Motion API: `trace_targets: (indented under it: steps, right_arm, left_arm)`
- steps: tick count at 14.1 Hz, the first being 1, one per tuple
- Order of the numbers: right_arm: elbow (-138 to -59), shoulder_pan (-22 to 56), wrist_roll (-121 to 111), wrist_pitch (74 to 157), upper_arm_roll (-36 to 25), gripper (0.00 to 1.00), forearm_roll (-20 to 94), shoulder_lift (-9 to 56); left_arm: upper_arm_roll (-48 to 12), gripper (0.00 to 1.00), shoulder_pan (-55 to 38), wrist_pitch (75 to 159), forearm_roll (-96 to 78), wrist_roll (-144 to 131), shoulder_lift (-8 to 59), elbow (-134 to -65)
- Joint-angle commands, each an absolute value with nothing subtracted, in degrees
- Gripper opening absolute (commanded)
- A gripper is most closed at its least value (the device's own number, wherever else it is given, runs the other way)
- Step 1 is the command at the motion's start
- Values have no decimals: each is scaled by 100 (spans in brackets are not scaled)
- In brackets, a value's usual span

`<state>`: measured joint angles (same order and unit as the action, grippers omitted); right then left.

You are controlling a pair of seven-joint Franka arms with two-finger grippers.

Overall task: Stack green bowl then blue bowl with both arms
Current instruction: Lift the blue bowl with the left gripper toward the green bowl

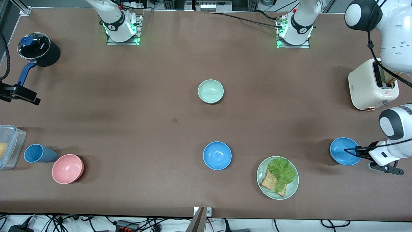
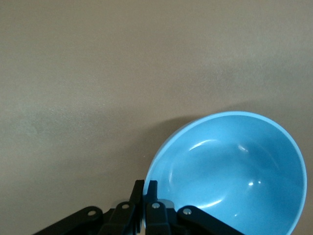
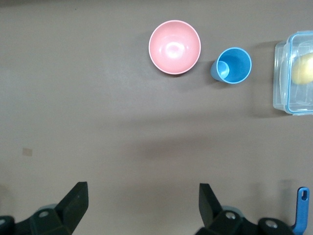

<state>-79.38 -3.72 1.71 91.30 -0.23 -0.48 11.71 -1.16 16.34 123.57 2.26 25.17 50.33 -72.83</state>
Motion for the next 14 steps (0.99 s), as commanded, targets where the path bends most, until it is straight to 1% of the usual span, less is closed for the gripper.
trace_targets:
  steps: [1, 2, 4, 6, 8, 10, 12, 14]
  right_arm:
    - [-9005, -343, 132, 9569, -53, 100, -114, 486]
    - [-9365, -334, 132, 9754, -44, 100, -123, 231]
    - [-9781, -334, 132, 9844, -35, 100, -132, -60]
    - [-9826, -334, 114, 9739, -35, 100, -132, -114]
    - [-9783, -334, 114, 9686, -35, 100, -132, -132]
    - [-9782, -351, 114, 9686, -35, 100, -123, -123]
    - [-9747, -343, 114, 9493, -26, 100, -123, -88]
    - [-9738, -351, 123, 9475, -18, 100, -79, -79]
  left_arm:
    - [-263, 1, 1704, 12182, 247, 2504, 4887, -7303]
    - [-377, 1, 1792, 12034, 11, 2531, 4808, -7356]
    - [-562, 1, 1854, 11123, -132, 2540, 4510, -7348]
    - [-851, 0, 1846, 10453, -281, 2462, 4081, -7365]
    - [-1018, 0, 1793, 10083, -281, 2261, 3755, -7365]
    - [-1404, 0, 1793, 9696, -246, 1262, 3482, -7374]
    - [-1809, 0, 1793, 9388, -220, 504, 3209, -7444]
    - [-2169, 0, 1793, 9343, -237, -93, 2876, -7785]
